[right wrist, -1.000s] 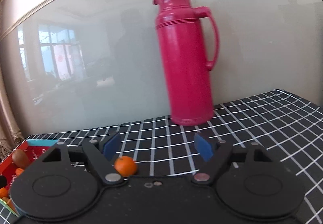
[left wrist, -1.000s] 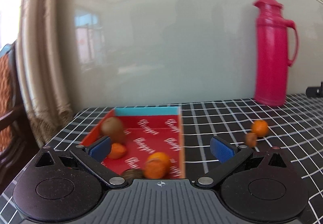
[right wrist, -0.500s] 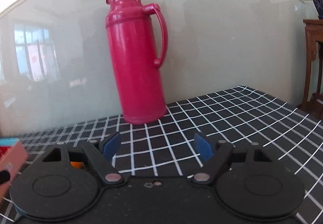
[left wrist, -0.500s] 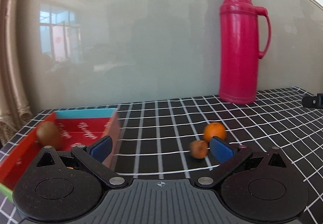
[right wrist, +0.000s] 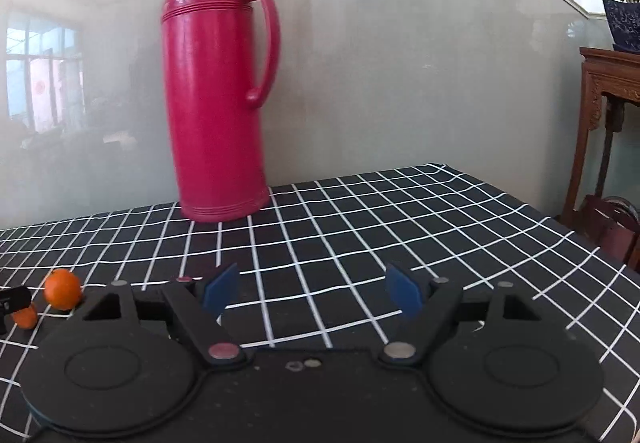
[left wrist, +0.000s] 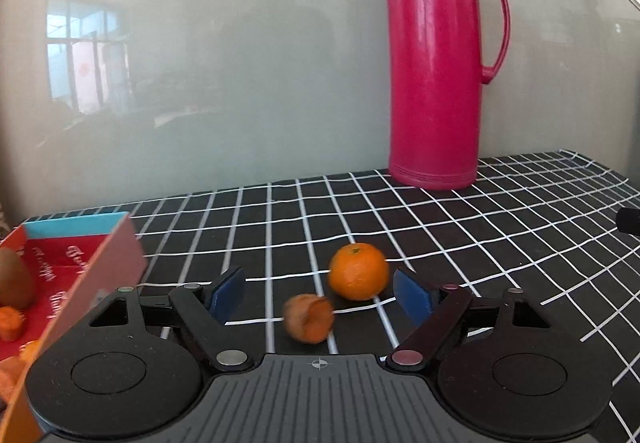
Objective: Organize fruits
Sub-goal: 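Move the left tool to the orange and close on it, then carry the orange into the red box and open the left gripper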
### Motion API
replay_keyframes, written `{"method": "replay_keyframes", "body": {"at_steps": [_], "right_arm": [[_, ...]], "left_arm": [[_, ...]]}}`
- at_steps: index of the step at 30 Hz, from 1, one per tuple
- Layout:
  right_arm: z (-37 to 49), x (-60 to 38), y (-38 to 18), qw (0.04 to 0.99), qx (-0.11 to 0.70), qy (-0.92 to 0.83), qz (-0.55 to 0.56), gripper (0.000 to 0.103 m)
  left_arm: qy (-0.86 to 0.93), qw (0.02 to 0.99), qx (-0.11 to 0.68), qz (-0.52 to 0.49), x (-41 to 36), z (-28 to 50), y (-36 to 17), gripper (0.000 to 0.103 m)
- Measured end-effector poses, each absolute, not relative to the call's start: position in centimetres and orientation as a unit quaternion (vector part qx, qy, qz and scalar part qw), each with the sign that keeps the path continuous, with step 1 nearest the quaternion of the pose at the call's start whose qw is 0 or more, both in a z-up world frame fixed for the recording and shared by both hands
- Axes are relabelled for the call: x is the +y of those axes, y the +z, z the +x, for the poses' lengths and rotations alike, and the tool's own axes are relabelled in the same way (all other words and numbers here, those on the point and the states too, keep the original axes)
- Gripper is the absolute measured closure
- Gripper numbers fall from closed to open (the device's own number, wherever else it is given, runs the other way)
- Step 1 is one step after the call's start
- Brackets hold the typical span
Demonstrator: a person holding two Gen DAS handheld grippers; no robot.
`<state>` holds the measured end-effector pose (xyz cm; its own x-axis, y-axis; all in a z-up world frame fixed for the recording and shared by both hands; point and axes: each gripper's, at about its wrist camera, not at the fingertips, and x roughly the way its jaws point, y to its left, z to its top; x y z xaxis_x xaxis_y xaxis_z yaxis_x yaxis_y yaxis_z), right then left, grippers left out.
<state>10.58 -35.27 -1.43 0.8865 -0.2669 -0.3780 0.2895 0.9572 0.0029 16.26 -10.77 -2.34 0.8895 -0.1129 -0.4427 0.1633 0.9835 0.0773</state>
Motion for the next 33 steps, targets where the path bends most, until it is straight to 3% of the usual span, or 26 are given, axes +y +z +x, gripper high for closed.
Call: {"method": "replay_keyframes", "body": {"at_steps": [7, 19, 24, 33], "right_arm": [[10.8, -35.8, -1.8, 0.969, 0.194, -0.149, 0.023, 0.023], [11.4, -35.8, -2.3, 0.970, 0.202, -0.137, 0.020, 0.022], [11.6, -35.7, -2.3, 0.969, 0.205, -0.134, 0.020, 0.022], [11.4, -35.9, -2.0, 0.970, 0.202, -0.134, 0.024, 0.022]], "left_arm": [[-0.078, 0.967, 0.234, 0.059, -13.1, 18.3, -3.2, 0.032], [-0.070, 0.960, 0.269, 0.024, -12.9, 21.1, -4.1, 0.036], [-0.072, 0.956, 0.282, 0.038, -13.5, 21.8, -4.5, 0.059], [-0.070, 0.961, 0.261, 0.053, -13.9, 20.6, -3.7, 0.060]]}}
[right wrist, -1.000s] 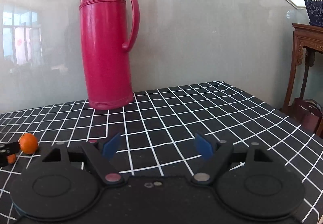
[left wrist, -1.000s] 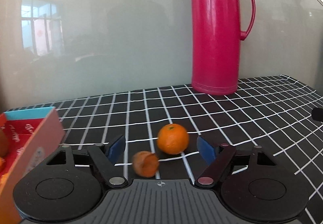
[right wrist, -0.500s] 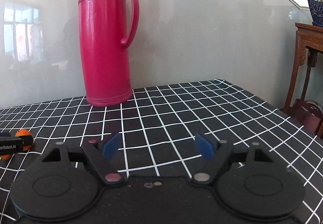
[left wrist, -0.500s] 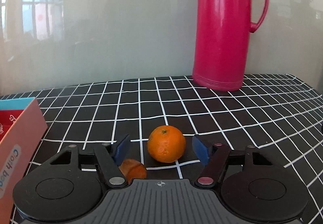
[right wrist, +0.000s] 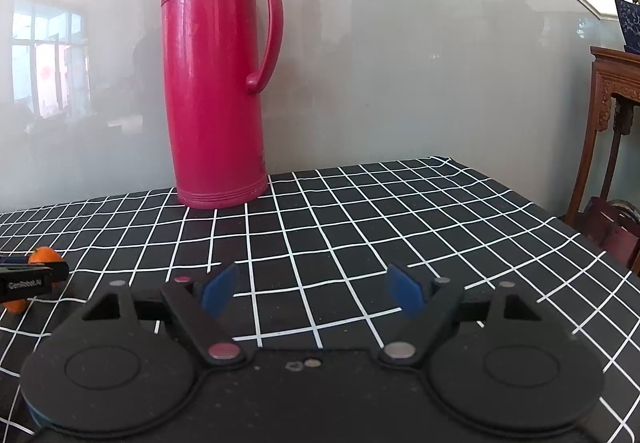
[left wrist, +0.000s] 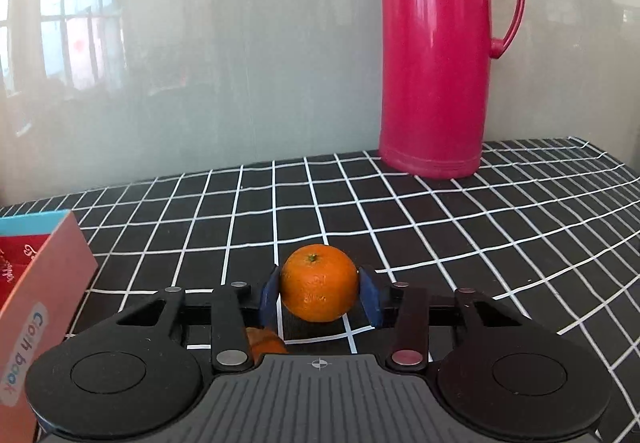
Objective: Organize fruits
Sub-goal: 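Carry the orange into the red box and open the left gripper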
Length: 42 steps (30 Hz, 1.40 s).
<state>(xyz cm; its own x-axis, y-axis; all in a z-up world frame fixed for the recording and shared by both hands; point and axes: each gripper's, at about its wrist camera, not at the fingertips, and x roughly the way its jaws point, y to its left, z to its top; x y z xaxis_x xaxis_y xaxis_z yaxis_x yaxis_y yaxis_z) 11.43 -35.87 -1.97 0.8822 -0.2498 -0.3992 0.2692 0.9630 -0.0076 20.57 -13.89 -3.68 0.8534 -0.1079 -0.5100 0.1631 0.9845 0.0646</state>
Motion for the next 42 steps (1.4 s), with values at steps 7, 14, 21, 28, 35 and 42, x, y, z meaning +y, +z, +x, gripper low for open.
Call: {"method": "replay_keyframes", "body": {"at_steps": [7, 14, 21, 28, 35, 42], "right_arm": [[11.3, -36.0, -1.6, 0.969, 0.205, -0.134, 0.039, 0.022], [11.4, -34.4, -0.7, 0.972, 0.195, -0.122, 0.050, 0.022], [11.6, -31.5, 0.2, 0.975, 0.192, -0.099, 0.048, 0.022], [11.8, -28.4, 0.7, 0.978, 0.190, -0.078, 0.033, 0.022], [12.4, -25.3, 0.5, 0.980, 0.191, -0.056, 0.023, 0.022], [12.7, -21.7, 0.5, 0.981, 0.192, -0.021, 0.015, 0.022]], "left_arm": [[-0.084, 0.964, 0.245, 0.060, -13.3, 18.2, -1.9, 0.060], [-0.085, 0.966, 0.231, 0.080, -12.3, 15.5, -0.5, 0.060], [-0.068, 0.968, 0.227, 0.081, -9.5, 14.0, 0.5, 0.060], [-0.047, 0.973, 0.218, 0.067, -6.1, 13.5, 1.5, 0.060], [-0.015, 0.977, 0.207, 0.055, -1.8, 12.9, 2.5, 0.060], [0.041, 0.975, 0.213, 0.053, 3.6, 12.3, 2.2, 0.060]]}}
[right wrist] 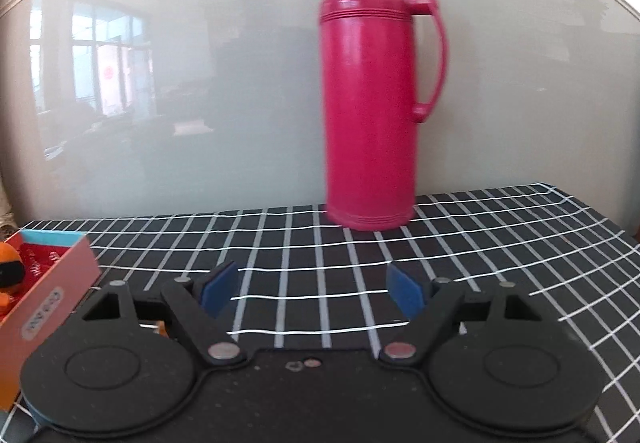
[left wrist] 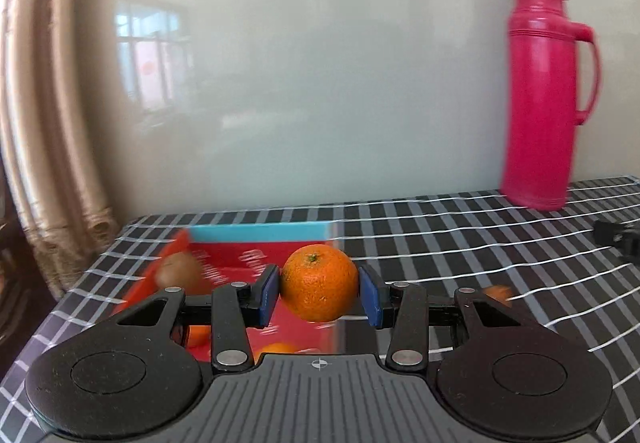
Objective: Organize fruits
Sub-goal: 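Carry the orange into the red box and open the left gripper, then withdraw the left tool from the box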
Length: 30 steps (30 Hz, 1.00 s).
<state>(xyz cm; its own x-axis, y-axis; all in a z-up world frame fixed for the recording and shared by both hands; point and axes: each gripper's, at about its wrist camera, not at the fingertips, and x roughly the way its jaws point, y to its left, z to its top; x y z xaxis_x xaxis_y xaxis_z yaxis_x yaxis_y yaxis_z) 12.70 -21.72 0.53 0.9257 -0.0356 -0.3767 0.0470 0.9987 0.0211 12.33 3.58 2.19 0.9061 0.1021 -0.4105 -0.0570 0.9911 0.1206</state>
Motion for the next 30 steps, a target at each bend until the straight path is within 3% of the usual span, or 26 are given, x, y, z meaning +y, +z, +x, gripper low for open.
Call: {"method": "replay_keyframes", "body": {"at_steps": [8, 10, 11, 17, 19, 21, 30], "right_arm": [[12.9, -18.2, 0.6, 0.982, 0.190, 0.011, 0.005, 0.021], [12.8, -17.5, 0.5, 0.982, 0.190, 0.015, -0.003, 0.020], [12.8, -17.2, 0.5, 0.982, 0.189, 0.017, -0.006, 0.020], [12.4, -16.9, 0.9, 0.983, 0.183, 0.020, -0.017, 0.016], [12.2, -17.1, 1.0, 0.983, 0.181, 0.021, -0.022, 0.013], [12.0, -17.5, 1.0, 0.983, 0.178, 0.027, -0.024, 0.013], [12.0, -18.5, 0.6, 0.980, 0.188, 0.057, -0.028, 0.013]], "left_arm": [[0.097, 0.965, 0.240, 0.032, 10.3, 11.7, 0.5, 0.058], [0.103, 0.965, 0.239, 0.035, 10.9, 11.3, 0.2, 0.032], [0.105, 0.966, 0.235, 0.038, 11.1, 11.1, 0.2, 0.028], [0.093, 0.972, 0.217, 0.009, 11.0, 9.6, 1.2, 0.024], [0.100, 0.975, 0.199, 0.018, 10.6, 9.2, 1.5, 0.009], [0.103, 0.977, 0.187, 0.026, 9.9, 8.8, 1.7, 0.005], [0.117, 0.976, 0.182, 0.023, 9.2, 7.4, 1.6, 0.000]]}}
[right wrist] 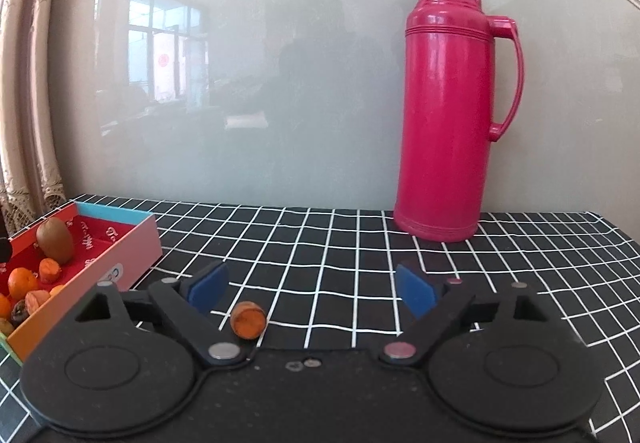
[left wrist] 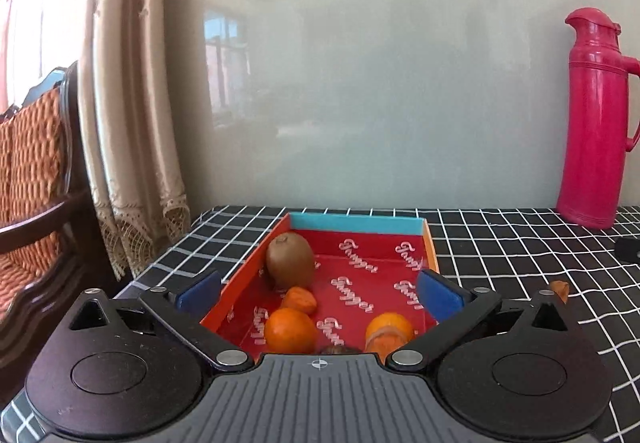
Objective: Organize fruits
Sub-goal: 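Withdraw the left tool from the box, then reach the right tool to the last carrot piece and close on it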
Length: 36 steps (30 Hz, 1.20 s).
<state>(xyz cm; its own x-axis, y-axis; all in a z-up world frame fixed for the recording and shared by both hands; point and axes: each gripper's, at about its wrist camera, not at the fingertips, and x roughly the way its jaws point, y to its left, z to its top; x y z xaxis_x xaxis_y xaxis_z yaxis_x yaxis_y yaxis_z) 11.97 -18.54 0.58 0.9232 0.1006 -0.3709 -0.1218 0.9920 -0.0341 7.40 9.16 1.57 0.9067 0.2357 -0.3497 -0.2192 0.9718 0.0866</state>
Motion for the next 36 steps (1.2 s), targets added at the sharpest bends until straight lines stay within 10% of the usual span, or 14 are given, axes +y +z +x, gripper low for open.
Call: {"method": "replay_keyframes", "body": {"at_steps": [21, 36], "right_arm": [[14.9, -15.4, -2.6, 0.964, 0.241, 0.096, -0.062, 0.018], [17.6, -14.8, -4.6, 0.952, 0.288, 0.102, -0.035, 0.057]], "left_arm": [[0.151, 0.969, 0.189, 0.042, 11.9, 7.7, 0.7, 0.000], [0.167, 0.964, 0.202, 0.042, 13.9, 7.5, 0.0, 0.000]]}}
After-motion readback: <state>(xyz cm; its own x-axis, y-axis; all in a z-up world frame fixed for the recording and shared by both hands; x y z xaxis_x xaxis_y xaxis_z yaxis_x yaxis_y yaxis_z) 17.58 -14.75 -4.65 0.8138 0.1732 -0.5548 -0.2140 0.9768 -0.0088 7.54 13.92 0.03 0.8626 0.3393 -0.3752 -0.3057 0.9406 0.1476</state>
